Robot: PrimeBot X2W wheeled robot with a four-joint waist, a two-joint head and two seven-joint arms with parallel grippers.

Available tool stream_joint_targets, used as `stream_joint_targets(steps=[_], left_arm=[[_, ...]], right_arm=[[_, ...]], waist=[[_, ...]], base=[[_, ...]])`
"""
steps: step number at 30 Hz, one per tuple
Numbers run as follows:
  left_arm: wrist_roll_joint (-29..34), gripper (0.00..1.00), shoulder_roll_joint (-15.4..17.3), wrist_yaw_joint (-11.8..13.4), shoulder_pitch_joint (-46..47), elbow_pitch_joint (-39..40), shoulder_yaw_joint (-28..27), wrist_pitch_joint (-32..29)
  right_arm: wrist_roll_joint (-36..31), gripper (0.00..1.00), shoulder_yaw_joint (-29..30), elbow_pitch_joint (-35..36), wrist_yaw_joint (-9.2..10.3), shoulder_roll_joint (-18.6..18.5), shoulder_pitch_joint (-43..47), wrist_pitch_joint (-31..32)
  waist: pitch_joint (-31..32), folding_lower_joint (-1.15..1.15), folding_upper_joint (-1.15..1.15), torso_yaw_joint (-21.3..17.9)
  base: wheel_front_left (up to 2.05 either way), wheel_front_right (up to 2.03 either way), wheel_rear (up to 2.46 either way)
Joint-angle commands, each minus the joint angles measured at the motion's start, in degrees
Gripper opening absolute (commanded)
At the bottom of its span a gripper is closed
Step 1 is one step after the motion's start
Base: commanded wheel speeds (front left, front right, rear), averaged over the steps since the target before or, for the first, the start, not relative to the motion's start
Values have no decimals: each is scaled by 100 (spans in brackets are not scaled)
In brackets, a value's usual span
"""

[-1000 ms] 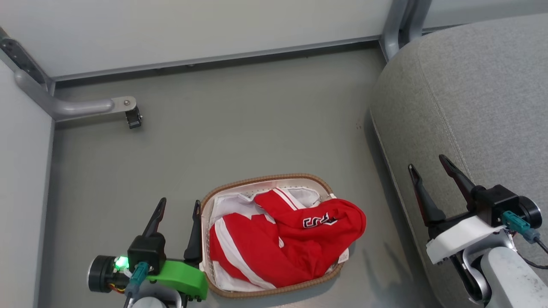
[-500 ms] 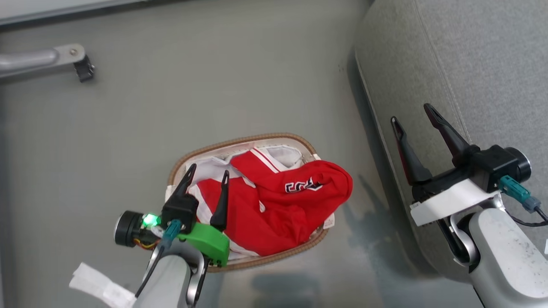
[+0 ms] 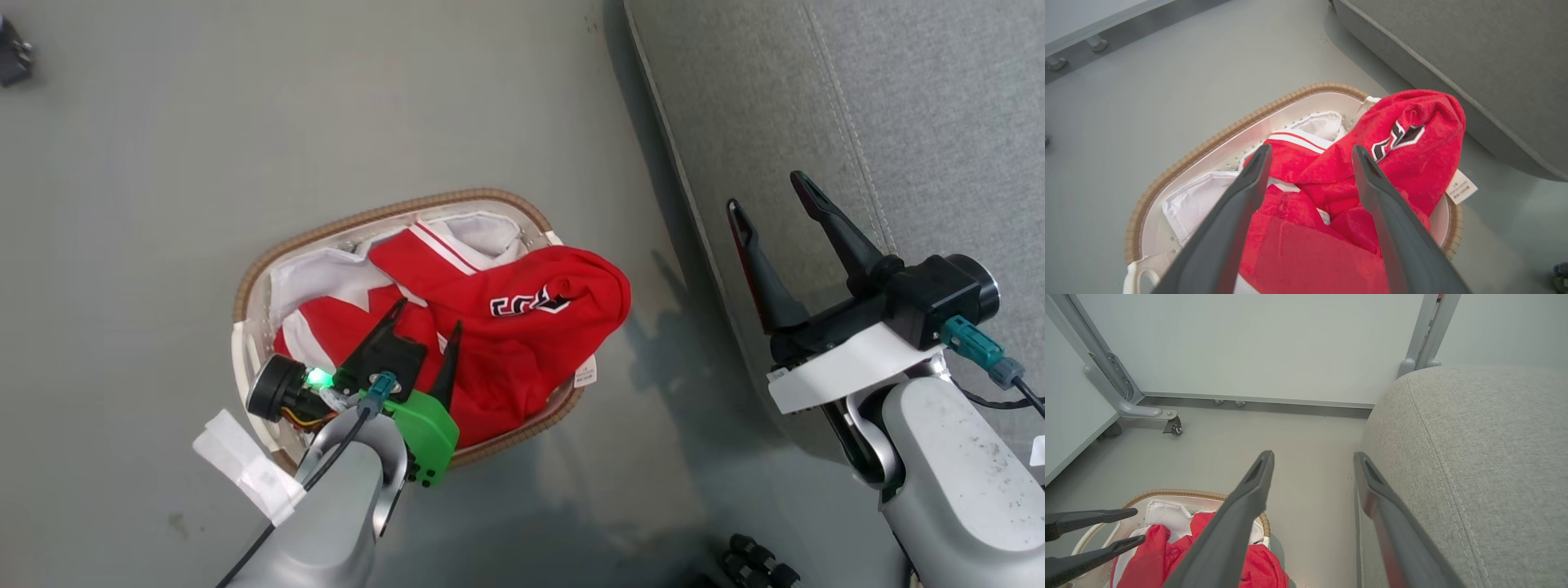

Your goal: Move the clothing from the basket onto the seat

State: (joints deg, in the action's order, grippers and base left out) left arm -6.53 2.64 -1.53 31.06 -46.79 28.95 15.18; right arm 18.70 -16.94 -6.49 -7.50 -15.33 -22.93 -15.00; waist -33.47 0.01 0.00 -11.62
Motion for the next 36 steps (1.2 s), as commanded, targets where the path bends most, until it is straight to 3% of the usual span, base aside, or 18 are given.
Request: stream_joint_targets(steps=[1,10,16,28,36], left_arm=[[-5,100,49,21,156,-238,43,-4],[-502,100,45,285,668,-1413,287,-5],[-942,100,43,518,856,-1934,524,-351],[-1717,100,42,761,1109,-1718,1191,-452],[-2071,100,45,1289,1260,-1831,1746,-889]], right_arm=[[48,100,-14,-16,2,0,-74,-26],[64,100,-100,-82,2,18,-119,-26],[83,100,-118,-119,2,21,-153,-25],[122,100,-195,-194,2,27,-195,-25],[130,100,-241,-232,2,24,-242,-25]], waist=[[-302,-1,0,-202],[-575,-1,0,-222],[-716,-1,0,-192],[-921,-1,0,-166],[-1082,-1,0,-215]], base=[[0,0,0],[0,0,0],[0,0,0],[0,0,0],[0,0,0]])
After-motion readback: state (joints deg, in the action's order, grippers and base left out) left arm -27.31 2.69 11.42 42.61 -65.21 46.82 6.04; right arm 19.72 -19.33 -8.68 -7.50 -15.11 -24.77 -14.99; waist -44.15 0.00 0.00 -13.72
